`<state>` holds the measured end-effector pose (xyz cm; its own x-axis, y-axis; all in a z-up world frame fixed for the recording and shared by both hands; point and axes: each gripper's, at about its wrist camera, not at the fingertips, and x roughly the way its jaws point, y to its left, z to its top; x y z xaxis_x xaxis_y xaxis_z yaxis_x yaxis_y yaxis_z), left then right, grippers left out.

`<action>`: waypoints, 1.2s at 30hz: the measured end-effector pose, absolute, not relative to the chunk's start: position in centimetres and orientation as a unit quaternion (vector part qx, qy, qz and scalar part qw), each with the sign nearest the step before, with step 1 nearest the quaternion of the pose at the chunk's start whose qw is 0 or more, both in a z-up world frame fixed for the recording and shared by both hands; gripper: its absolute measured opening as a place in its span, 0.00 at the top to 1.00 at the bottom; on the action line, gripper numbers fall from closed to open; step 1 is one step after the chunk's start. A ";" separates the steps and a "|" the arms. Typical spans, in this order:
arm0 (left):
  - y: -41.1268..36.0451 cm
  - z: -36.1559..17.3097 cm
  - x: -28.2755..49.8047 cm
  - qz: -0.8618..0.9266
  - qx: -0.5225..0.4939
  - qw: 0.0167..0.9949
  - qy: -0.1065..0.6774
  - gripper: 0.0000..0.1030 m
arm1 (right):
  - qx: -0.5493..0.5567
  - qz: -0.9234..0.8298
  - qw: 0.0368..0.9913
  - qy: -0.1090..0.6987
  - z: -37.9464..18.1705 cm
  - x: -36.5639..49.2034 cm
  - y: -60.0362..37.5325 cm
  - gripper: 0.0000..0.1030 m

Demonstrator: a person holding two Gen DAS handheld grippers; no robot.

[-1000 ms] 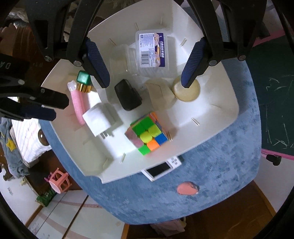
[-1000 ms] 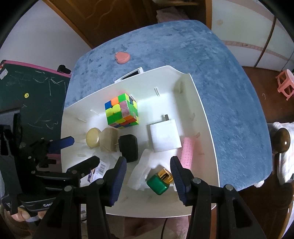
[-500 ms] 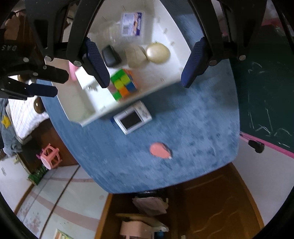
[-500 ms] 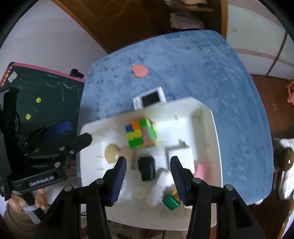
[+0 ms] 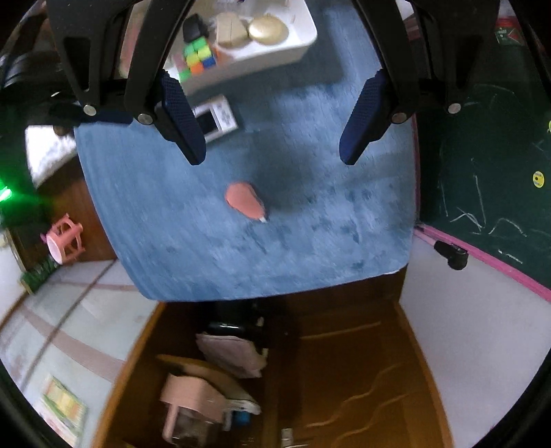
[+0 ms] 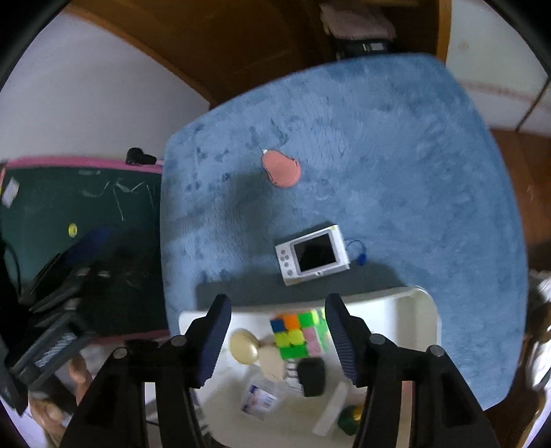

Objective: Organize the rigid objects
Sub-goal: 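Move both tools back from the tray toward the pink case and white device, then grasp pink oval case with left tool while right tool grasps white handheld device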

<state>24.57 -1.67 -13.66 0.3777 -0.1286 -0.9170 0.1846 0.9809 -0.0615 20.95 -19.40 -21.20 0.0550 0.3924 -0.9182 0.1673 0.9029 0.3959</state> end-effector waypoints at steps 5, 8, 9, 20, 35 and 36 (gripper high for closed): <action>-1.5 -14.5 28.0 -0.074 0.005 0.824 0.561 0.20 | 0.241 0.075 0.641 0.725 -25.1 24.4 -19.2 0.43; -1.5 -15.6 29.9 -0.068 -0.007 0.820 0.569 0.20 | 0.264 0.059 0.606 0.748 -27.4 25.3 -19.4 0.37; -1.5 -16.1 30.6 -0.067 -0.012 0.816 0.574 0.20 | 0.262 0.051 0.600 0.754 -28.0 25.5 -19.4 0.36; -1.7 -24.3 36.4 -0.096 -0.032 0.760 0.642 0.20 | 0.316 -0.064 0.537 0.780 -32.8 25.0 -20.5 0.27; -2.4 -30.1 38.6 -0.134 -0.035 0.722 0.677 0.20 | 0.316 -0.209 0.510 0.772 -36.8 25.6 -17.2 0.18; -2.4 -30.3 38.7 -0.136 -0.033 0.722 0.678 0.20 | 0.308 -0.220 0.512 0.771 -36.9 25.6 -16.9 0.18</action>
